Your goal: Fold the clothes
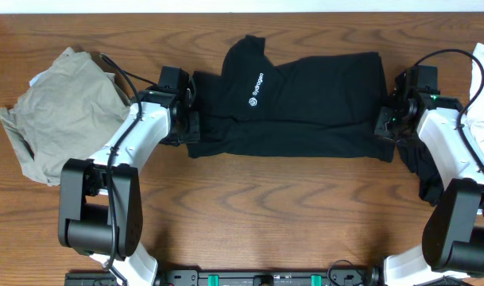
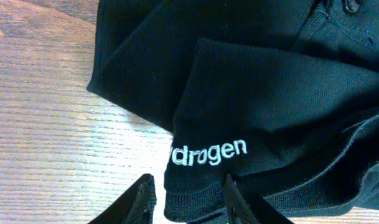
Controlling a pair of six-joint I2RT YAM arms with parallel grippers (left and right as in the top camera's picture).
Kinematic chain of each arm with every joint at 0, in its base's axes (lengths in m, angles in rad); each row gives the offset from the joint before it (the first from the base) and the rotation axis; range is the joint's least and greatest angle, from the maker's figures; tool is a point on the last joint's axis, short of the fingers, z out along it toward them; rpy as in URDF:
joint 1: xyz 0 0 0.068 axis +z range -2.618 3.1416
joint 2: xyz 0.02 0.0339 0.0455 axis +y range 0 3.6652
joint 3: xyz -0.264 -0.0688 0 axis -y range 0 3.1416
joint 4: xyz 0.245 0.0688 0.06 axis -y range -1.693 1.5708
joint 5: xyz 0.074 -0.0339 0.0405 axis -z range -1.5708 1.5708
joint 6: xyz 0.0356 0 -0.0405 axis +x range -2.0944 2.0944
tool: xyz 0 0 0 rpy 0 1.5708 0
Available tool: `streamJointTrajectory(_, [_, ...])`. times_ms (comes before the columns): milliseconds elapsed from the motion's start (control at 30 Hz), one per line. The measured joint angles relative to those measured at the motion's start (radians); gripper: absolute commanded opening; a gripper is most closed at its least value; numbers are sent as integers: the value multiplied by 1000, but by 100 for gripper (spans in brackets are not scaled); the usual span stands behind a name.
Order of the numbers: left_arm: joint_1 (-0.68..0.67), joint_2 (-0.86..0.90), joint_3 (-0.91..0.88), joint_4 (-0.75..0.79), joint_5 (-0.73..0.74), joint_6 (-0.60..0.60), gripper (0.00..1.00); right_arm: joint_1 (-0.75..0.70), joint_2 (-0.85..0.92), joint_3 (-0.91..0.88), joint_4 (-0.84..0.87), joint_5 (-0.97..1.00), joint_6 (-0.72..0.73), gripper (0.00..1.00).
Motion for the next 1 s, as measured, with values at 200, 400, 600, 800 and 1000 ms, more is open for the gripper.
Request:
streamJointTrajectory(200, [0,0,0,0,25,-1,6,0,0,0,0,0,0,24])
streamJointTrajectory(400, [0,0,0,35,68,8,6,0,0,0,0,0,0,24])
streamJointTrajectory(600, [0,-1,19,191,159,7,6,0,0,0,-1,0,0,24])
streamJointTrajectory(800, [0,-16,53,381,197,-8,6,0,0,0,0,0,0,24])
streamJointTrajectory(1000, [0,-19,53,510,206,-33,6,0,0,0,3,0,0,24])
